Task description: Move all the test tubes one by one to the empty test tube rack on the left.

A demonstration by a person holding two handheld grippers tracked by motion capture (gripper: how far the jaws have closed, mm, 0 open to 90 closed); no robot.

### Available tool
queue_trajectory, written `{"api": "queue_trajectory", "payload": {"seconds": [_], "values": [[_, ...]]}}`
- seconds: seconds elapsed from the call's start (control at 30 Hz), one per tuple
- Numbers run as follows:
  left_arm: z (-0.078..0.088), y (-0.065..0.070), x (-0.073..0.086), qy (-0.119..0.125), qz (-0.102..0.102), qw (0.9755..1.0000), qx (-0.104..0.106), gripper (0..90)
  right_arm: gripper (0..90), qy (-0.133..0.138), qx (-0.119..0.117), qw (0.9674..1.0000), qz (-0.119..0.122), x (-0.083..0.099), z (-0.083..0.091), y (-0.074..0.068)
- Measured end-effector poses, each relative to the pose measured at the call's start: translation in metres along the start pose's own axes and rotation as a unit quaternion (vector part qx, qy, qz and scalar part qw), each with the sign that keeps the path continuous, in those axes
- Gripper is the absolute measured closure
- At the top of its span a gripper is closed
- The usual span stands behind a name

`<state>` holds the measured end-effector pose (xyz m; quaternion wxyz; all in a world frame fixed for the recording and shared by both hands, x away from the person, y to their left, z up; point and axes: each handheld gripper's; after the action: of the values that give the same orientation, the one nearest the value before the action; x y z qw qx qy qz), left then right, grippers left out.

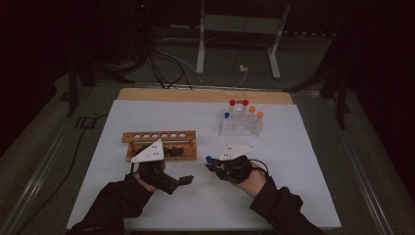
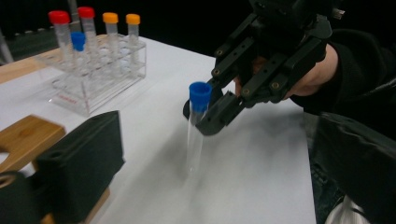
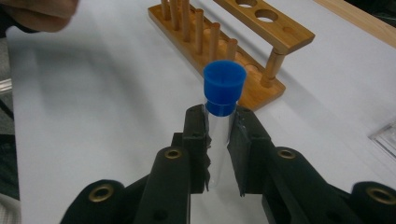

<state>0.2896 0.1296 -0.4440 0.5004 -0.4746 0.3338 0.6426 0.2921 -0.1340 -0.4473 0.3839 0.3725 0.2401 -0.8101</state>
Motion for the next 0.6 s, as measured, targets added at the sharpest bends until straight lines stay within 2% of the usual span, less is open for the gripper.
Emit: {"api": "queue_trajectory", "payload": {"seconds": [0.17,0.4,0.6], "values": [[-0.01,-0.003,-0.005,0.002,-0.005,1.0,0.008,8.5,77.1,0.001,-0.004,1.0,0.003,-0.001,0.0,-0.003],[-0.019,-0.007,-0.009,0.009,-0.017,0.9998,0.009,25.4,77.1,0.003,-0.012,0.9999,0.002,-0.002,0.0,-0.004],[-0.027,-0.009,-0.01,0.008,-0.018,0.9998,0.008,40.4,77.1,0.003,-0.013,0.9999,0.003,-0.002,0.0,-0.005]]}}
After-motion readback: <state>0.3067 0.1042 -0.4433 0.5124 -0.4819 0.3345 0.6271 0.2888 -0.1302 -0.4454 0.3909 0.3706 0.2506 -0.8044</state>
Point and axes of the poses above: each handheld gripper's, and its own axes: z roughly backward along the jaws, x roughly out of its underside, y roughly to its right, and after that the axes turned 10 degrees about -z, right-handed
